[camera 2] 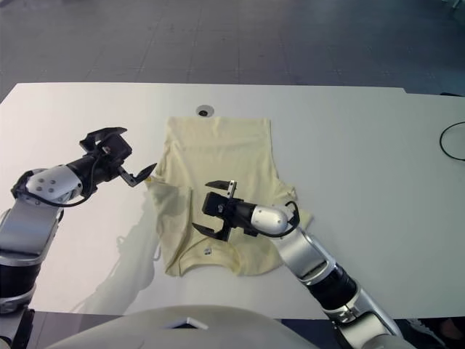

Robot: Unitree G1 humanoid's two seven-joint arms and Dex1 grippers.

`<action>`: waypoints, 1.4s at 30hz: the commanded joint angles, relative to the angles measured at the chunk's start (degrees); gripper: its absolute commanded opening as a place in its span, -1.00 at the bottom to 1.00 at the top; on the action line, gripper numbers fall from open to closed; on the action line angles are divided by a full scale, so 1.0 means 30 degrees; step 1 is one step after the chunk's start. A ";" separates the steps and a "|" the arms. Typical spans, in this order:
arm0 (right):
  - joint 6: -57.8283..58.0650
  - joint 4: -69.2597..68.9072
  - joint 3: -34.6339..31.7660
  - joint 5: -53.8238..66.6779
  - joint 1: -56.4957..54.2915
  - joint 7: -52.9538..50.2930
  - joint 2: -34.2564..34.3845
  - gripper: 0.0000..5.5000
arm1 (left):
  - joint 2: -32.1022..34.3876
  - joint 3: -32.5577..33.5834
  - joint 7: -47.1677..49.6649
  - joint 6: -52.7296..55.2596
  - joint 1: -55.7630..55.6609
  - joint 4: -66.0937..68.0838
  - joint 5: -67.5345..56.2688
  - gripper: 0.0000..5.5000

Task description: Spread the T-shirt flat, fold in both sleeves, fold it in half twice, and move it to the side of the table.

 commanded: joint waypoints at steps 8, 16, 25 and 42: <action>-0.1435 0.1512 0.1773 -0.1848 -0.1026 -0.0327 0.1827 0.96 | -0.0421 0.0850 0.1160 0.0040 -0.0929 0.0275 0.0433 0.96; -0.4213 -0.0253 0.0539 0.0646 -0.0386 0.0285 0.2704 0.96 | -0.1312 0.1505 0.0670 0.1332 -0.1735 -0.0834 -0.1717 0.96; 0.0470 -0.5097 -0.6542 0.2512 0.3354 0.0601 -0.1833 0.96 | -0.2541 0.1517 0.2171 1.0928 0.0701 -0.8752 -0.5113 0.84; 0.2026 -0.4471 -0.8501 0.3231 0.4028 -0.0044 -0.2988 0.96 | -0.5987 -0.2398 0.5676 1.3188 0.0917 -0.7644 -0.5648 0.33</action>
